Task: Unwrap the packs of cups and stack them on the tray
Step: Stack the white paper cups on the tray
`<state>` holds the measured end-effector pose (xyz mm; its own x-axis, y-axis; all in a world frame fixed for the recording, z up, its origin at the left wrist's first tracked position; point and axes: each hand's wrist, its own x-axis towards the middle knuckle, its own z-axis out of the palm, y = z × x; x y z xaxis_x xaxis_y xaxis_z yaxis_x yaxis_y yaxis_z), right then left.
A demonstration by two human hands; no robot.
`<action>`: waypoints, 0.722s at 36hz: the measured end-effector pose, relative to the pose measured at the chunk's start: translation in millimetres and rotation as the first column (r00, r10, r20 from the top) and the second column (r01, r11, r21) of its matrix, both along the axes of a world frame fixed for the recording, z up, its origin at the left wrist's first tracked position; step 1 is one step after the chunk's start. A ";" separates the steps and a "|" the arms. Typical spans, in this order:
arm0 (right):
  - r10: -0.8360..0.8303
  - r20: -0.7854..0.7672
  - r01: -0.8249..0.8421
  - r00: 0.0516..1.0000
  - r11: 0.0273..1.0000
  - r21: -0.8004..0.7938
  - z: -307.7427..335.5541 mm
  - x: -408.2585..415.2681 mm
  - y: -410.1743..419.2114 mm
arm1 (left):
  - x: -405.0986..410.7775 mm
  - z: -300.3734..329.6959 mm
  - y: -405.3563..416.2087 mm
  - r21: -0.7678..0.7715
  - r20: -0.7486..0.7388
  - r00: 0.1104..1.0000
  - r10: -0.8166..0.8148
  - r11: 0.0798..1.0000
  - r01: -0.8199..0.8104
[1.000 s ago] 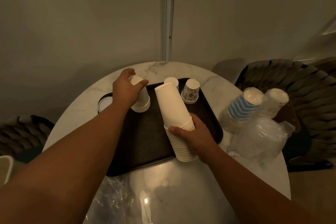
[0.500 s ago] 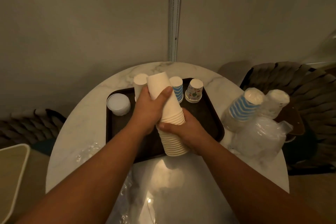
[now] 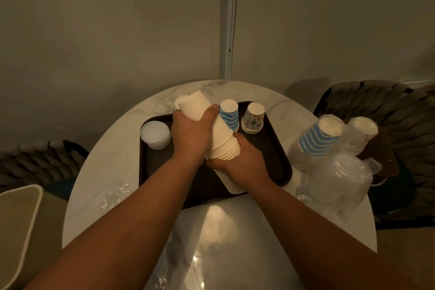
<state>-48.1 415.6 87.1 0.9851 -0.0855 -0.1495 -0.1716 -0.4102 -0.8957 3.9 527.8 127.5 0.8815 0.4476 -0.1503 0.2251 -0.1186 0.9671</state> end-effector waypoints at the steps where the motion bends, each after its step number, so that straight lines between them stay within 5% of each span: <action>1: -0.007 -0.010 0.007 1.000 1.000 0.002 -1.2 0.4 -1.9 | 4.3 2.6 1.7 0.005 0.007 1.000 0.009 1.000 -0.009; 5: -0.053 -0.071 0.058 0.996 0.996 0.071 -11.3 0.8 -10.1 | 36.9 27.6 25.7 -0.008 0.154 0.985 0.074 0.997 -0.074; 10: -0.107 -0.108 0.123 0.988 0.980 0.155 -18.0 5.1 -16.2 | 75.6 42.4 58.2 0.192 0.296 0.952 -0.075 0.981 0.018; 26: -0.109 -0.104 0.125 0.989 0.977 0.170 -35.9 9.6 -24.4 | 79.9 -69.7 58.4 0.319 -0.039 0.974 -0.222 0.921 0.223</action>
